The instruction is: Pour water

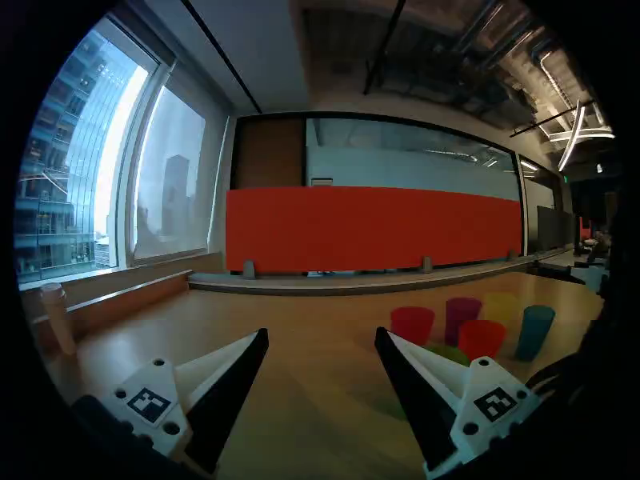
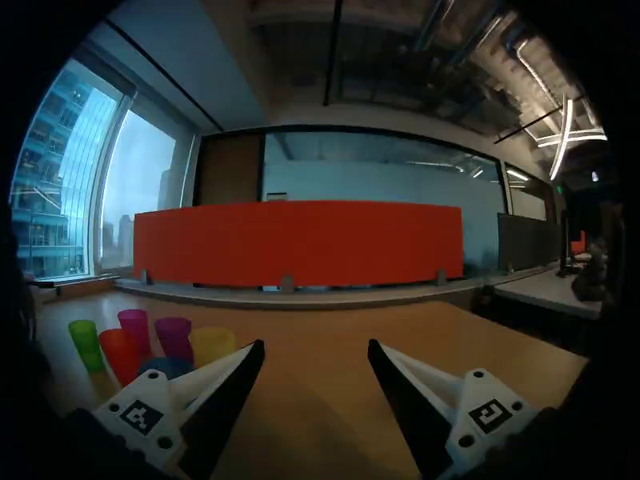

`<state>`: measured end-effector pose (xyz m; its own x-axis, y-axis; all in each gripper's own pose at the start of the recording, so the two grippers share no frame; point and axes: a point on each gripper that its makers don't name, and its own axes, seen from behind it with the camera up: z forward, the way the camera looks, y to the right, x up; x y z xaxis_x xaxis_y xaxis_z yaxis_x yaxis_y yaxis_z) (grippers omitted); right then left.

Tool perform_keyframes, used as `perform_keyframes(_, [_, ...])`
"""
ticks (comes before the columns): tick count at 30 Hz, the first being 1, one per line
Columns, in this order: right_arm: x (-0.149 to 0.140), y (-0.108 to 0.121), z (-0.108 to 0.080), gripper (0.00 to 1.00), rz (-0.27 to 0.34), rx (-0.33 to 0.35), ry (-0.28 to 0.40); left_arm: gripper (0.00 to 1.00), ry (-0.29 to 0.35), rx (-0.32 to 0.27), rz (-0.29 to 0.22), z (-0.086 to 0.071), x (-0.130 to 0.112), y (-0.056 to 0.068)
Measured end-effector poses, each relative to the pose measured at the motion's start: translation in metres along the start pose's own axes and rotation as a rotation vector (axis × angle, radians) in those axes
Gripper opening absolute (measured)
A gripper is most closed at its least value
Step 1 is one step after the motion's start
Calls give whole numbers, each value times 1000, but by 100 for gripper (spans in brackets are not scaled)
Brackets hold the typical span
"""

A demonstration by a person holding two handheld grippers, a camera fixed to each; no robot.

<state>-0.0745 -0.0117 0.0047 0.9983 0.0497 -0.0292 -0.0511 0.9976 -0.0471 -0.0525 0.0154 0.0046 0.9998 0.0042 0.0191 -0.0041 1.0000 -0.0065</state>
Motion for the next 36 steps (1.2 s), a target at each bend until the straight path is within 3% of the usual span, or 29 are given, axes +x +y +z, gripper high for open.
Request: perform_keyframes(36, [-1, 3, 3, 100, -3, -2, -5, 99, 0, 0, 0, -1, 0, -2])
